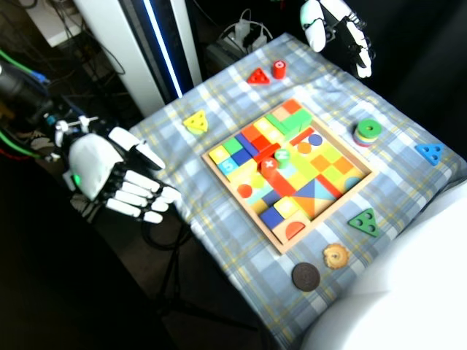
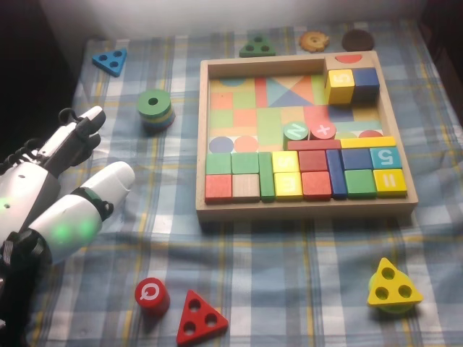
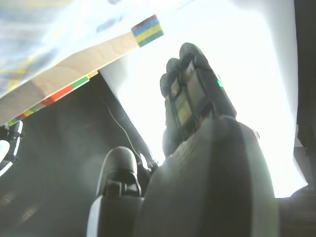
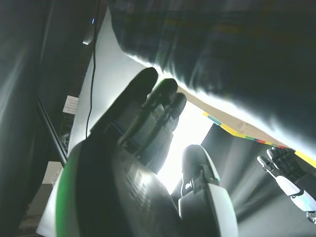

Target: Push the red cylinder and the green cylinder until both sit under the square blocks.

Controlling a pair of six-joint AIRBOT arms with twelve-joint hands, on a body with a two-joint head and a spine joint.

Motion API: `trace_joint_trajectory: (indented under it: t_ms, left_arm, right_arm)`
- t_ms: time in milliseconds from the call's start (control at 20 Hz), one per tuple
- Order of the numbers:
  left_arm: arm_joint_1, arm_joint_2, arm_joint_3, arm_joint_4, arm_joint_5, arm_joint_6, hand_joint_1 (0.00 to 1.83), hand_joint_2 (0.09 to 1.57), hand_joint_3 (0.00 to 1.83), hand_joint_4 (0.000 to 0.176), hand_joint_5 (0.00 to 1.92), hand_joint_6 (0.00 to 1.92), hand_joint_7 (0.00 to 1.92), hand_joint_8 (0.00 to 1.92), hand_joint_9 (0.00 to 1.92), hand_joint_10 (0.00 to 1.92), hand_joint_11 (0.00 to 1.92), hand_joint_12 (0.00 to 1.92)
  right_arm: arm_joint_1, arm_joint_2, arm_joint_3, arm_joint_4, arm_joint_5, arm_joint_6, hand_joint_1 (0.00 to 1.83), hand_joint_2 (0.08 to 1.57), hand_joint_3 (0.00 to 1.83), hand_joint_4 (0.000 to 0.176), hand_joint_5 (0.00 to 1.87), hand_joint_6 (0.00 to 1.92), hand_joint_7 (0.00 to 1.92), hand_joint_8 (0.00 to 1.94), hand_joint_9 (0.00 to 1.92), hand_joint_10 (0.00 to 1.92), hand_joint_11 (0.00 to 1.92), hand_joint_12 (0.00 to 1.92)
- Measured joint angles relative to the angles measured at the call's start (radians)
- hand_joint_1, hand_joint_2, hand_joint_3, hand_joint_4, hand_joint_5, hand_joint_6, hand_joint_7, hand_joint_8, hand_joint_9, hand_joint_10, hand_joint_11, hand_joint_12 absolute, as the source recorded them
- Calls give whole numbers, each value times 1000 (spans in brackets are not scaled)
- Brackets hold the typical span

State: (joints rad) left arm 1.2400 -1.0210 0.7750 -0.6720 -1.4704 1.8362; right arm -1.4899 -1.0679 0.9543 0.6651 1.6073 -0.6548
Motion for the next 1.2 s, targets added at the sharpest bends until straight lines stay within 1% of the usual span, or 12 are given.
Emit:
trace_joint_trajectory:
  t_ms: [150,400,450,500,550,650,700,750,800,900,1150,1200]
  left_arm:
    - [0,0,0,-1,3,-1,0,1267,3,42,174,8,412,6,454,3,217,299]
    - [0,0,0,0,4,-1,0,1258,2,40,163,3,373,6,429,10,283,196]
    - [0,0,0,-1,5,-1,0,1258,1,46,165,3,378,7,435,11,275,189]
    - [0,0,0,0,5,-2,0,1252,0,62,159,0,372,4,426,6,257,177]
    - [0,0,0,1,5,-2,0,1264,5,58,157,0,369,2,422,4,273,181]
    - [0,0,0,-1,5,-2,0,1267,5,58,164,3,368,1,417,1,287,184]
    - [0,0,0,-1,5,-1,0,1272,6,51,170,5,380,6,422,3,300,187]
    - [0,0,0,-1,5,-1,0,1271,5,45,168,3,397,12,439,10,299,186]
    - [0,0,0,1,5,-2,0,1271,4,41,168,3,401,12,444,11,283,178]
    - [0,0,0,2,6,-2,0,1269,2,47,165,1,372,0,416,0,253,162]
    - [0,0,0,4,15,-2,0,1261,0,63,157,0,336,0,381,0,241,149]
    - [0,0,0,0,16,-2,0,1264,0,55,163,3,351,6,403,9,269,159]
  right_arm:
    - [33,30,12,-51,-21,-24,387,1427,1,0,692,0,927,0,905,0,595,358]
    - [195,96,78,-287,-201,-69,104,1289,0,1,544,0,647,0,578,0,412,229]
    - [236,109,88,-337,-243,-82,25,1280,0,30,488,0,507,0,453,0,335,182]
    - [292,117,111,-407,-282,-82,4,1266,0,34,453,0,427,0,368,0,276,152]
    - [353,119,142,-488,-335,-74,0,1215,0,35,399,0,315,0,216,0,139,88]
    - [436,118,185,-603,-442,-47,0,1076,0,75,343,0,172,0,48,0,6,8]
    - [475,115,206,-656,-498,-32,0,1058,0,69,315,0,107,0,9,0,0,1]
    - [509,104,234,-710,-551,0,0,1053,0,113,280,0,29,0,1,0,0,0]
    - [538,80,270,-767,-603,51,0,1010,0,133,277,2,5,0,0,0,0,0]
    - [553,37,319,-839,-676,125,0,950,0,92,341,17,10,4,0,0,0,0]
    - [576,-12,362,-913,-797,144,0,959,0,47,398,23,0,0,0,0,0,0]
    - [576,-14,369,-913,-798,145,0,961,0,18,394,18,0,0,0,0,0,0]
